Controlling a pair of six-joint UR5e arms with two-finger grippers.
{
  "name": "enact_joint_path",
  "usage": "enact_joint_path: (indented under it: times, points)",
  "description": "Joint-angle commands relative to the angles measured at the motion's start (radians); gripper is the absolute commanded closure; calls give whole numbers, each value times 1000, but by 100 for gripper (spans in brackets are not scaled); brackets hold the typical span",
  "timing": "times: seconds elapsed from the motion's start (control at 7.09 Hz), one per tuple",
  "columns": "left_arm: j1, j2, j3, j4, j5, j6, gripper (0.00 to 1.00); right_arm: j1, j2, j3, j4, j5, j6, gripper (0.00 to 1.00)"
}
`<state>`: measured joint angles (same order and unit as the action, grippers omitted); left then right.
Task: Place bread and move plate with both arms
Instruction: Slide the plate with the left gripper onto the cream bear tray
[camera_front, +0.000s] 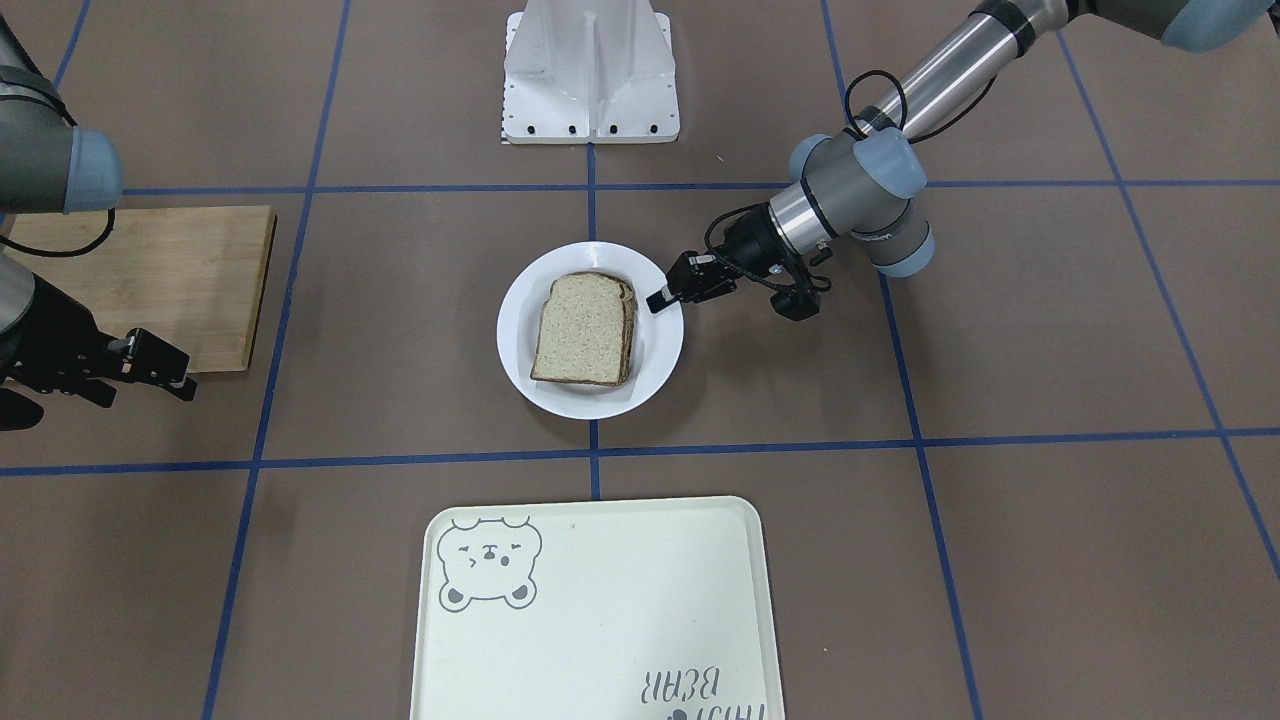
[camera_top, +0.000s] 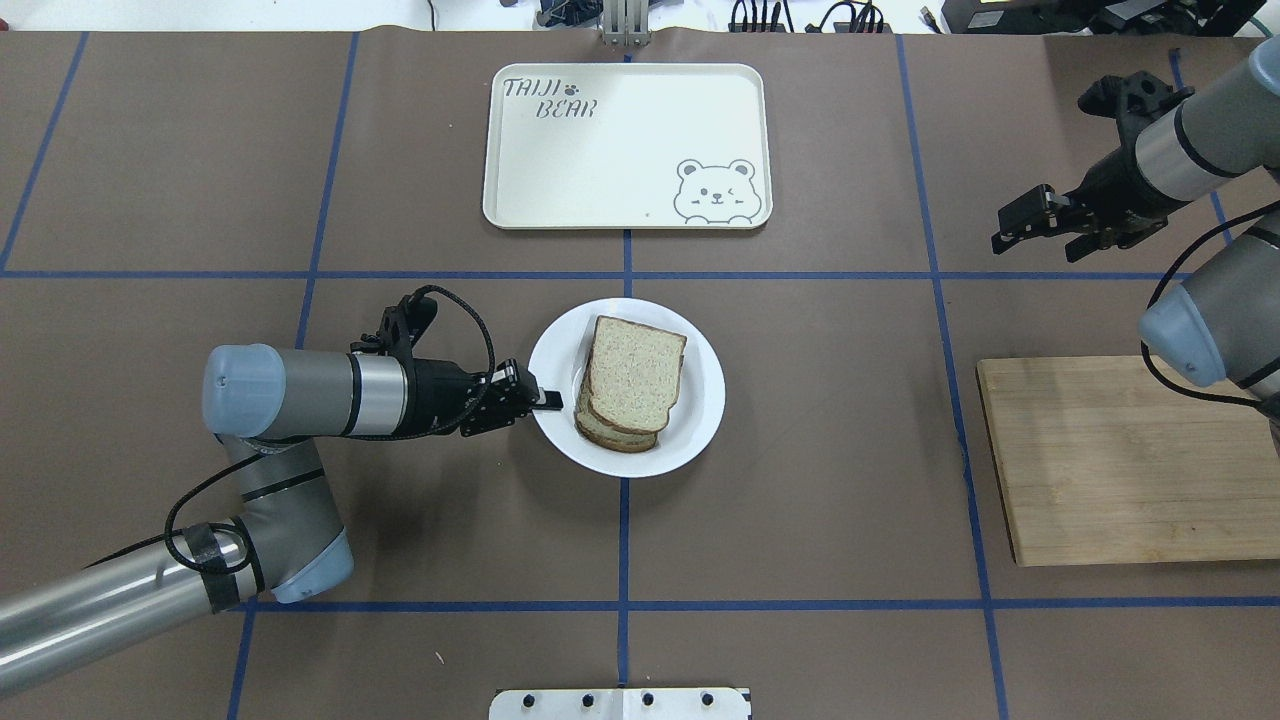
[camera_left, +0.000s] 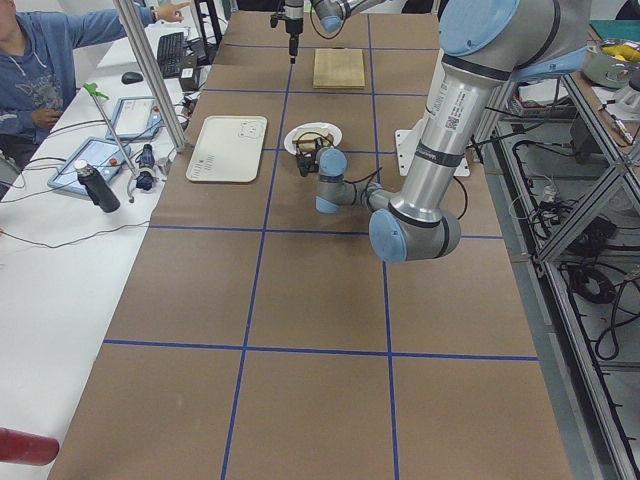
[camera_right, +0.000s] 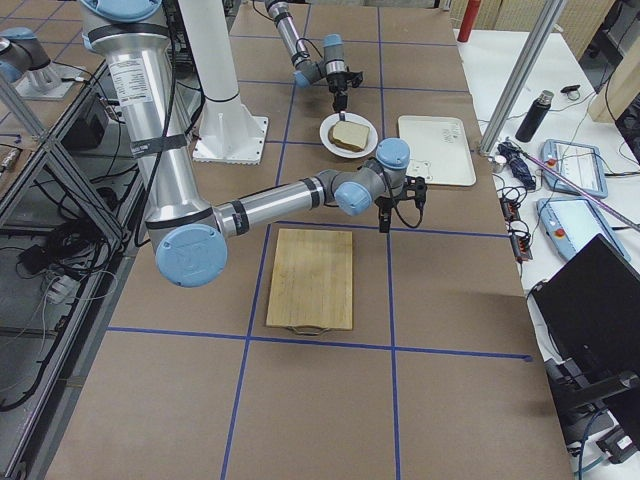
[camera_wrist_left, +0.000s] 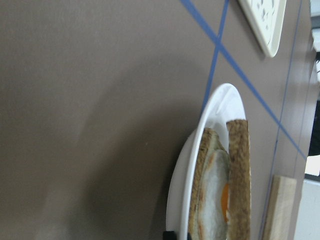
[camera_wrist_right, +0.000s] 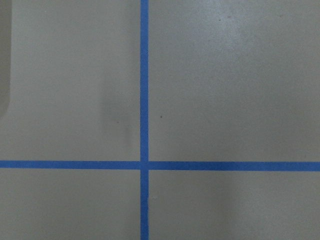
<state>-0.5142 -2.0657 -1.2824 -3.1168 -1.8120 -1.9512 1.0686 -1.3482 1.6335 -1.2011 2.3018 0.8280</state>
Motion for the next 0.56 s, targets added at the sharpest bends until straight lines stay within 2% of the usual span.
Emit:
enact_joint_path:
  times: [0.0, 0.14, 0.28, 0.42]
  points:
    - [-17, -27, 15, 13, 141, -95, 100, 5, -23, 2, 2, -1, -1, 0]
    - [-30, -68, 35, 55, 185, -135, 100, 5, -23, 2, 2, -1, -1, 0]
    - [-35, -149, 84, 138, 291, -170, 100, 8, -32, 6, 8, -1, 0, 0]
    - [-43, -234, 188, 153, 357, -222, 100, 7, -41, 17, 8, -2, 2, 0]
